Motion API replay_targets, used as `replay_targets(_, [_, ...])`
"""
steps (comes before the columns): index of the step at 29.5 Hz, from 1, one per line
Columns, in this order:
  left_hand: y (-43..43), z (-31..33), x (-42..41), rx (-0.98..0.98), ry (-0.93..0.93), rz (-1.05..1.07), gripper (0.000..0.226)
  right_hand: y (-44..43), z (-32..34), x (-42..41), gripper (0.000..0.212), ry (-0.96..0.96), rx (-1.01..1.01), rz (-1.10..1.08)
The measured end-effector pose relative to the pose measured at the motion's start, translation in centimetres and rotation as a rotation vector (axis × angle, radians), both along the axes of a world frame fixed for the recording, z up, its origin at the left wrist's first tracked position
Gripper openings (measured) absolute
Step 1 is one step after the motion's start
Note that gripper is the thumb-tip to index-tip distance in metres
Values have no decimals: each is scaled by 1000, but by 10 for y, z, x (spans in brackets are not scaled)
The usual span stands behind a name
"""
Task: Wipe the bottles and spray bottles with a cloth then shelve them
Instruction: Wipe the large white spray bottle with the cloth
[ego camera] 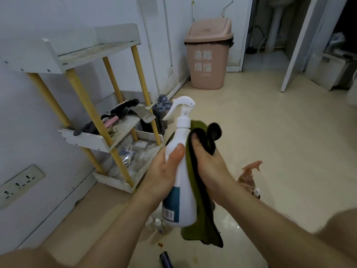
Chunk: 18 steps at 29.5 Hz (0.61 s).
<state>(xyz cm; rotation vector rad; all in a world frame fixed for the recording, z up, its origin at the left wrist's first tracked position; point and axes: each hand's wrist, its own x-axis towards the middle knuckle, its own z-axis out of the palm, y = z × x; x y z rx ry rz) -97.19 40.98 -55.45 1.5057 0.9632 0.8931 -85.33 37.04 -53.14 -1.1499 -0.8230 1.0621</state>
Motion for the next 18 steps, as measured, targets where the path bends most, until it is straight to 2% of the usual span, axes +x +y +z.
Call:
replay_targets(6, [10, -5, 21, -10, -196, 184, 63, -9, -32, -1, 13, -257, 4, 232])
replay_targets(7, [12, -6, 22, 4, -219, 190, 58, -13, -36, 3, 18, -234, -44, 281])
replay_targets(10, [14, -2, 30, -14, -314, 225, 45, -24, -40, 15, 52, 28, -245, 386])
replay_targets(12, [13, -1, 40, -66, -370, 222, 49, -28, -39, 22, 49, 22, -253, 292])
replay_targets(15, [9, -5, 55, -165, -445, 293, 50, -31, -41, 29, 53, -174, -251, -19])
replay_targets(16, [7, -5, 59, -189, -473, 313, 56, -32, -41, 33, 52, -161, -259, -112])
replay_targets(18, [3, -4, 69, -201, -519, 323, 75, -35, -42, 40, 40, -10, -278, -234])
